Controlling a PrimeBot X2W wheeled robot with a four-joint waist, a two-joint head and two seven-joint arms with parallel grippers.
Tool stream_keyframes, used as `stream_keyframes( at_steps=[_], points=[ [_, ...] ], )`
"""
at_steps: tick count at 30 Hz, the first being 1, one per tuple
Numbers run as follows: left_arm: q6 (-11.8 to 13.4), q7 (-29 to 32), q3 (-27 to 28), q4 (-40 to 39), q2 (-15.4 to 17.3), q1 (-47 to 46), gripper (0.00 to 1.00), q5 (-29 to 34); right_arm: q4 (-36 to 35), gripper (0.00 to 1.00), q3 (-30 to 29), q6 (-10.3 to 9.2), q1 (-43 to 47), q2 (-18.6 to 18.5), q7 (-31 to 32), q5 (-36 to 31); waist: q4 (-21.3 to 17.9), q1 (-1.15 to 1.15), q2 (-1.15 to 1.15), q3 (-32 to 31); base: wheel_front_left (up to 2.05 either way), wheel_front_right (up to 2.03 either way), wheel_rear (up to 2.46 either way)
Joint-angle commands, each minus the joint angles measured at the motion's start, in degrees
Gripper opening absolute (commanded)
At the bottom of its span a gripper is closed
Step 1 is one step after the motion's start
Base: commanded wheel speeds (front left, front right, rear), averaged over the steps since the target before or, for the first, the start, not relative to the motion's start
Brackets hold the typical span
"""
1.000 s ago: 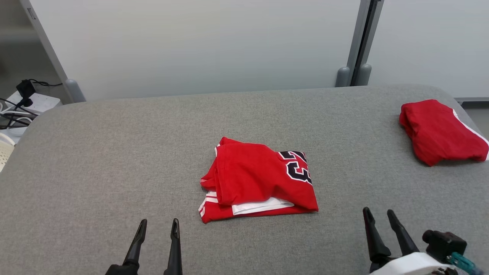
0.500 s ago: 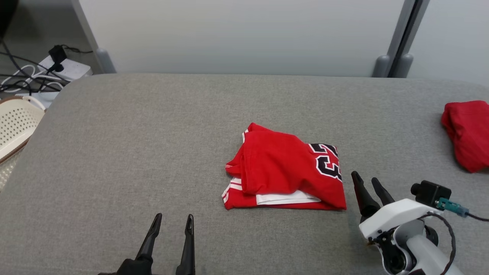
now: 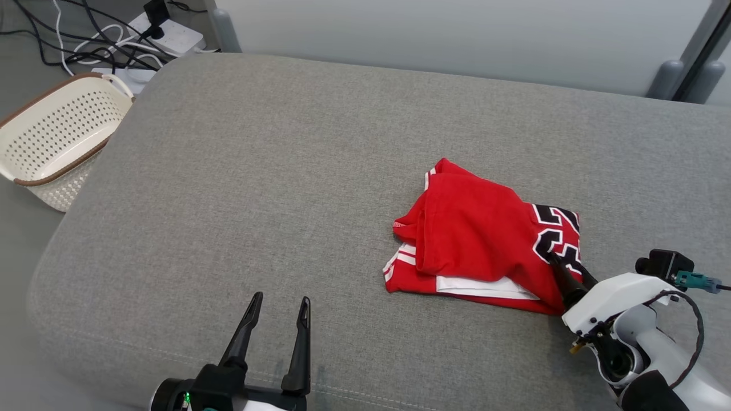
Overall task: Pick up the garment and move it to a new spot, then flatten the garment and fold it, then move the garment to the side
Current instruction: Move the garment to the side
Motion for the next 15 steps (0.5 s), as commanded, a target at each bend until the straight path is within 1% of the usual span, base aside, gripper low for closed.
stream_keyframes(
  at_steps=[1, 4, 7, 8, 9, 10, 12, 15],
  points=[
    [0.28, -0.34, 1.32, -1.43, -0.02, -2.74, 1.0, 0.23, 0.32, 1.0, 1.06, 0.08, -1.09, -0.51, 0.37, 1.08, 0.86, 0.0, 0.0, 0.42, 0.0, 0.0, 0.0],
    [0.42, -0.34, 1.05, -1.47, -0.02, -2.99, 1.0, 0.23, 2.43, 1.0, 1.75, 0.08, -1.42, -0.34, 1.43, 2.76, 1.48, 0.0, 0.0, 0.63, 0.0, 0.0, 0.0],
    [0.44, -0.34, 0.95, -1.54, -0.02, -3.28, 1.0, 0.25, 3.06, 1.0, 2.83, 0.08, -1.7, -0.71, 1.3, 2.8, 1.9, 0.0, 0.0, 1.01, 0.0, 0.0, 0.0],
    [0.44, -0.34, 0.88, -1.59, -0.02, -3.48, 1.0, 0.25, 3.38, 0.49, 3.16, 0.08, -1.78, -0.91, 1.22, 3.05, 2.08, 0.0, 0.0, 1.23, 0.0, 0.0, 0.0],
    [0.44, -0.34, 0.8, -1.62, -0.02, -3.68, 1.0, 0.24, 3.52, 0.18, 3.46, 0.08, -1.83, -1.07, 1.17, 3.38, 2.23, 0.0, 0.0, 1.4, 0.0, 0.0, 0.0],
    [0.45, -0.34, 0.74, -1.63, -0.02, -3.85, 1.0, 0.22, 3.66, 0.0, 3.78, 0.08, -1.84, -1.22, 1.3, 3.74, 2.34, 0.0, 0.0, 1.55, 0.0, 0.0, 0.0],
    [0.51, -0.34, 0.7, -1.66, -0.02, -4.08, 1.0, 0.25, 3.51, 0.0, 4.57, 0.08, -1.98, -1.57, 1.4, 4.27, 2.44, 0.0, 0.0, 1.85, 0.0, 0.0, 0.0],
    [0.71, -0.34, 0.76, -1.72, -0.02, -4.2, 1.0, 0.31, 2.33, 0.0, 6.18, 0.08, -2.46, -2.52, -0.2, 4.14, 2.33, 0.0, 0.0, 2.15, 0.0, 0.0, 0.0]
  ],
)
